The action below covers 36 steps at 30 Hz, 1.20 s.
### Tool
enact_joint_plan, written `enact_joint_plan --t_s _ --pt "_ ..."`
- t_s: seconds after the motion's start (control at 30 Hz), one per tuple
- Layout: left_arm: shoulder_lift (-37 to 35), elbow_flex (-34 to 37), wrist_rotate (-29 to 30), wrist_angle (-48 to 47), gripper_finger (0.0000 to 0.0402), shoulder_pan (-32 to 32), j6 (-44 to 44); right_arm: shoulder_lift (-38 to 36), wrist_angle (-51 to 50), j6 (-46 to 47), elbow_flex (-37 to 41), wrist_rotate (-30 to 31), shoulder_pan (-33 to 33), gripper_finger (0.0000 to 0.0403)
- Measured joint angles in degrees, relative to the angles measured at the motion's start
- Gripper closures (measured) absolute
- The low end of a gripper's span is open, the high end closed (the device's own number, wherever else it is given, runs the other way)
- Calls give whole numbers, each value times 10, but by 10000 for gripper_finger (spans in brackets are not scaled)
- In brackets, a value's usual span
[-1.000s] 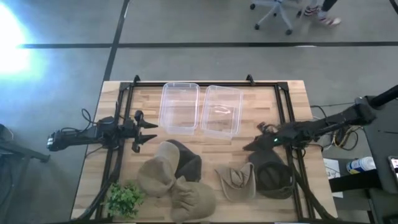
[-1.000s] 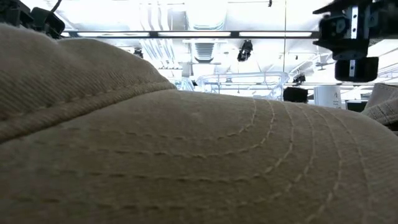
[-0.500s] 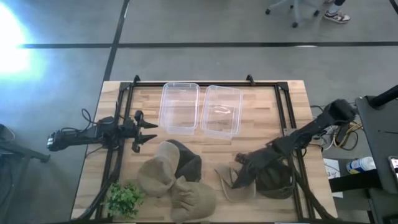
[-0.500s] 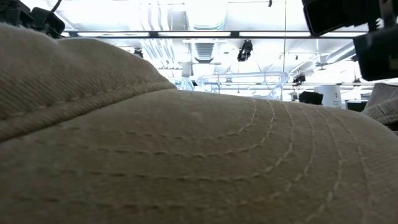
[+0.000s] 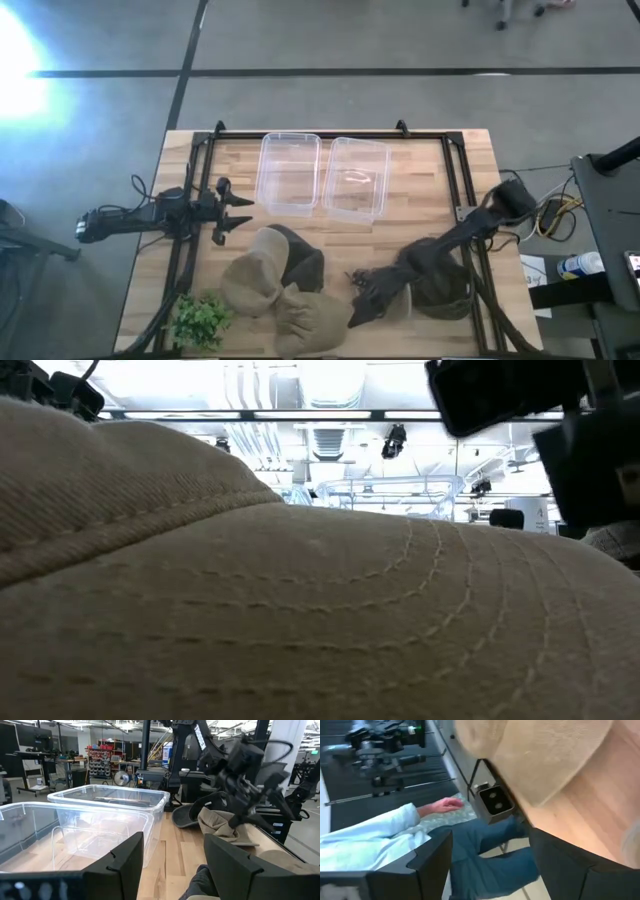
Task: Pick & Place hat
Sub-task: Put the bottom brown cap into the right transparent bin
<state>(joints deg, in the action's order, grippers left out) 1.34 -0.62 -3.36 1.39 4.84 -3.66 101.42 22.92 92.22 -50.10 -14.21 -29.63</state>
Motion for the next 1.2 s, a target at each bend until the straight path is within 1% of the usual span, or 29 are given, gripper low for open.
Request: enact_joint_plan --t_s 0.13,0.23,0.37,0.47,0.6,0.73,0.83,0.9,1.0,1.1,1.2 --pt "0 0 0 0 200 0 0 42 0 4 -22 2 -7 143" --pt "0 0 0 0 200 0 0 58 -1 1 -27 10 -9 143" --pt "0 0 0 0 200 0 0 72 -3 5 -25 50 -9 142" --pt "0 0 0 0 200 0 0 88 -1 27 -25 81 -7 142" --pt "2 0 0 0 200 0 0 121 6 42 -46 88 -7 142" --pt "3 0 0 -1 200 0 0 142 2 7 -86 95 -6 144" --pt "3 0 0 -1 200 0 0 151 -4 -28 -116 105 1 153" --pt "4 0 0 -1 200 0 0 152 -6 -43 -132 110 7 168" --pt "5 0 0 0 200 0 0 153 -31 -59 -147 113 11 211" --pt "7 0 0 0 200 0 0 154 -70 -71 -154 114 11 275" --pt "7 0 0 0 200 0 0 144 -83 -84 -162 119 10 346"
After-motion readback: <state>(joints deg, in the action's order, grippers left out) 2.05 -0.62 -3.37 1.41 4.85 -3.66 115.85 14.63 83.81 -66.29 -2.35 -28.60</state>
